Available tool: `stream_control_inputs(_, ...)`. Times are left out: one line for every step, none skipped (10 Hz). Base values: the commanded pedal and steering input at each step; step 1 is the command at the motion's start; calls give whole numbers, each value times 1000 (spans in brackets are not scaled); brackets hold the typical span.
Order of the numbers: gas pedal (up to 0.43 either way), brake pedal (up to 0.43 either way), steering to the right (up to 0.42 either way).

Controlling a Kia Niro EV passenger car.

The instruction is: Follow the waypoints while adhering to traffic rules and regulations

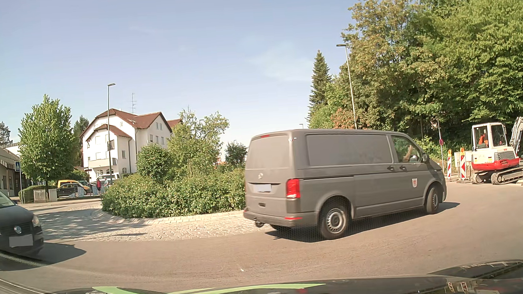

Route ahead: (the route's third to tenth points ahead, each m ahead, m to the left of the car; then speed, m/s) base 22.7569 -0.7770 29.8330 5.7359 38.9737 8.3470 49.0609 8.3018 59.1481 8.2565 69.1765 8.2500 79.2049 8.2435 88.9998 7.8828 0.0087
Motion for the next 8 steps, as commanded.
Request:
stream_control_inputs(0, 226, 6)
stream_control_inputs(0, 226, 7)
stream_control_inputs(0, 226, 6)
stream_control_inputs(0, 226, 6)
stream_control_inputs(0, 226, 6)
stream_control_inputs(0, 226, 6)
stream_control_inputs(0, 226, 6)
stream_control_inputs(0, 226, 6)
